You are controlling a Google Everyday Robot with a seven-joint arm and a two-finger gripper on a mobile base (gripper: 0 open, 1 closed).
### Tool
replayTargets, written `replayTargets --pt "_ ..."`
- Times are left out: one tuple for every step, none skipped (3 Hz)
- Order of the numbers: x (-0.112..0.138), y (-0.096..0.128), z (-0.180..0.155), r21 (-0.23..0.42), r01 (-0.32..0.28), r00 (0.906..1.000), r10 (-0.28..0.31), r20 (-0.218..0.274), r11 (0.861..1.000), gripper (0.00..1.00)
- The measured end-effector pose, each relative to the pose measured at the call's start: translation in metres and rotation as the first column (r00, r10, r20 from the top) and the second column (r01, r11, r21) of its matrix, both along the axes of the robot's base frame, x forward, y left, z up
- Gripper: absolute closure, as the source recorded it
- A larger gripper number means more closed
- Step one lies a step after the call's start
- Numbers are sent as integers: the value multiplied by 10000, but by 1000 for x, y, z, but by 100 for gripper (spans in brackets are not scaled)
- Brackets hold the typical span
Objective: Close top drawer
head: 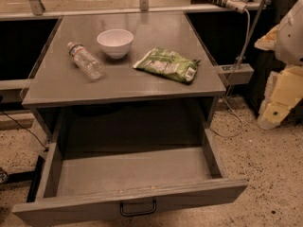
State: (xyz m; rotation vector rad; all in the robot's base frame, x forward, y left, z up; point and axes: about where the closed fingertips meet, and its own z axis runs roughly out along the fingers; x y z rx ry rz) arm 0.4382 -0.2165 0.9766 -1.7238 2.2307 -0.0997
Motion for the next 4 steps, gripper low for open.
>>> replayTargets --pt "0 0 0 0 0 10000 0 0 10000 0" --pt "-9 2 -17 52 -29 10000 30 -70 10000 0" --pt "-26 2 -45 409 -220 9997 223 -59 9989 0" --pt "-40 2 -76 992 -464 9989 466 1 9940 0"
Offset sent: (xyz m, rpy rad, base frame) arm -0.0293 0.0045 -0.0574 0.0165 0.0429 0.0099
